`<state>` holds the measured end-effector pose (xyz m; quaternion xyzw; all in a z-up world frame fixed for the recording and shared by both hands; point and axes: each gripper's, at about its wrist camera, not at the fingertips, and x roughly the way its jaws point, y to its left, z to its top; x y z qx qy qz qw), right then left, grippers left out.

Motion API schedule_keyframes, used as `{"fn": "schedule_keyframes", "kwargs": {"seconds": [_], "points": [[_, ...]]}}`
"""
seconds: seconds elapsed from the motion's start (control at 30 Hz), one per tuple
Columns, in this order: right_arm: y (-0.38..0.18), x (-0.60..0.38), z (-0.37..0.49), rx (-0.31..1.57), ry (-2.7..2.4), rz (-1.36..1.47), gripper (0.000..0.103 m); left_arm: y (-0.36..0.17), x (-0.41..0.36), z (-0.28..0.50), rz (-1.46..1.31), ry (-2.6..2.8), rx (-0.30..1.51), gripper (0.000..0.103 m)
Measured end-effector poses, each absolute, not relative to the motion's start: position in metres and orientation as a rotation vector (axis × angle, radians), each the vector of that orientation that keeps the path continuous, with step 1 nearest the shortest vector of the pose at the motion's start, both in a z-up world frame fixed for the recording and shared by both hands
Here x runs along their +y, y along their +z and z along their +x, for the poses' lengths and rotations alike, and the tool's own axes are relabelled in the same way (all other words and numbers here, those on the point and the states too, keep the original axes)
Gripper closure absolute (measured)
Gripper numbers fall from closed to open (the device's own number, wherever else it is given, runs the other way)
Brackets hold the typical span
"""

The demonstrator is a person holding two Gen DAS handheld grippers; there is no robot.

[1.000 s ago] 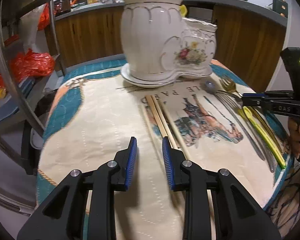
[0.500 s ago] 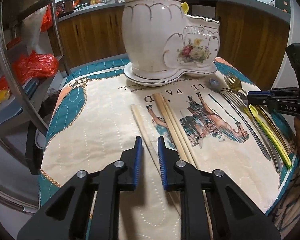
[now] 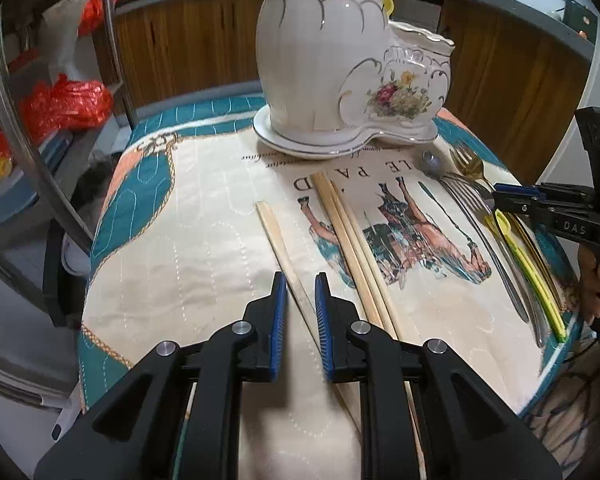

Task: Organize utensils
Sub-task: 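Grasp another wooden chopstick with the left tool while the right tool grasps the gold fork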

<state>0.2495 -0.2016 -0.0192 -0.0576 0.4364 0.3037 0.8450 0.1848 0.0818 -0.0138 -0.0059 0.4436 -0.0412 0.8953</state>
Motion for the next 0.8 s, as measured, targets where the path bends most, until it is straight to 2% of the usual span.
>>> {"fn": "schedule_keyframes", "kwargs": {"seconds": [0.33,0.4,0.47,0.8], "points": [[-0.010,-0.172,0.258,1.074,0.614,-0.368,0.088,-0.008,0.090,0.203,-0.004,-0.181,1.138,0.087],[-0.009,-0.168,0.260,1.092,0.621,-0.403,0.088,-0.008,0.088,0.208,0.021,-0.188,1.162,0.090],[-0.008,-0.167,0.263,1.113,0.618,-0.424,0.089,-0.009,0.089,0.210,0.040,-0.177,1.170,0.097],[-0.009,-0.172,0.271,1.227,0.607,-0.471,0.089,-0.009,0.099,0.228,-0.002,-0.190,1.250,0.096]]}}
